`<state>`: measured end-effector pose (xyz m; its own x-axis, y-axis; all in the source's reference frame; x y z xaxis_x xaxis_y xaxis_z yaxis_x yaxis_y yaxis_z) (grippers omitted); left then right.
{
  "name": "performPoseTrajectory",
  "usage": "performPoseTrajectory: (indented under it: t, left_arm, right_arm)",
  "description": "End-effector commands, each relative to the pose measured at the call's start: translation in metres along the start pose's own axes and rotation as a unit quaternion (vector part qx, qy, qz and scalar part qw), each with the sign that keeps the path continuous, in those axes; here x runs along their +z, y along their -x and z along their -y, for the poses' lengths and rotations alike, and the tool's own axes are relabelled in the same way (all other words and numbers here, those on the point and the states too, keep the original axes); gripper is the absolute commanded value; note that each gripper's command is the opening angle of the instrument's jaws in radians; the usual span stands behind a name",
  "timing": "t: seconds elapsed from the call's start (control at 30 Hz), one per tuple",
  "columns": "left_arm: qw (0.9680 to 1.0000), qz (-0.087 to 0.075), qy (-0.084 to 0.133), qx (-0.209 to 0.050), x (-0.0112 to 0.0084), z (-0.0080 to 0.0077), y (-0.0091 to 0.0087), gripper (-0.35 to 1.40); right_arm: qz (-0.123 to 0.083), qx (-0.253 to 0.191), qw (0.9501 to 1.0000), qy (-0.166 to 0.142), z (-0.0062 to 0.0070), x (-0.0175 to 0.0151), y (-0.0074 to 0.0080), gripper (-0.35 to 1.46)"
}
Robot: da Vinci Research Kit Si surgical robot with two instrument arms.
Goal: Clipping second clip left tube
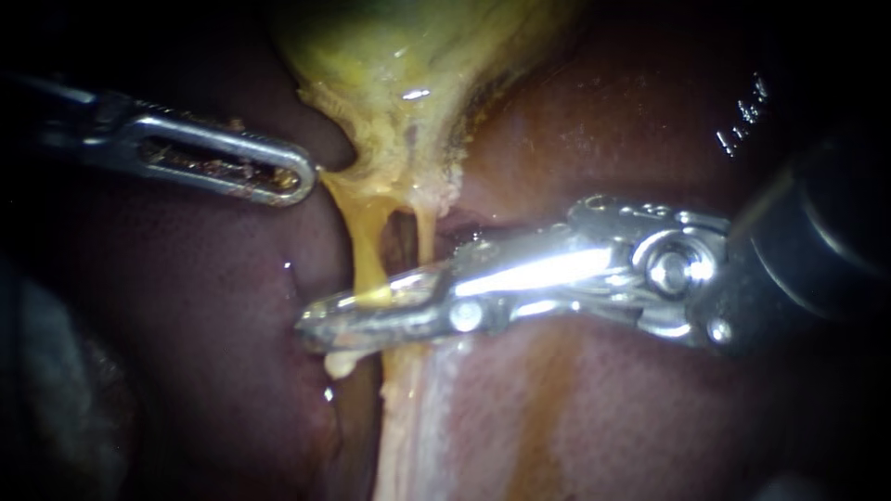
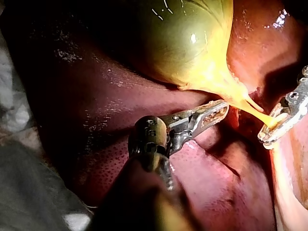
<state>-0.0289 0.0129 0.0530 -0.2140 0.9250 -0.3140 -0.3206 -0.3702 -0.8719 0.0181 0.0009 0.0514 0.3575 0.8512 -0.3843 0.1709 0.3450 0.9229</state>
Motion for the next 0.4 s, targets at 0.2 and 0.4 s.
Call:
performPoseTrajectory:
  t: [0.2, 0.4]
  left_arm:
    - [1.0000, 0.000, 0.000, 0.000, 0.0000, 0.0001, 0.0000, -0.35]
    - [1.0000, 0.000, 0.001, 0.000, 0.0000, 0.0002, 0.0000, -0.35]
  right_arm:
    - [0.004, -0.002, 1.0000, 0.002, -0.0004, 0.0001, 0.0005, -0.35]
    - [0.004, -0.003, 1.0000, 0.002, -0.0007, 0.0003, 0.0009, -0.35]
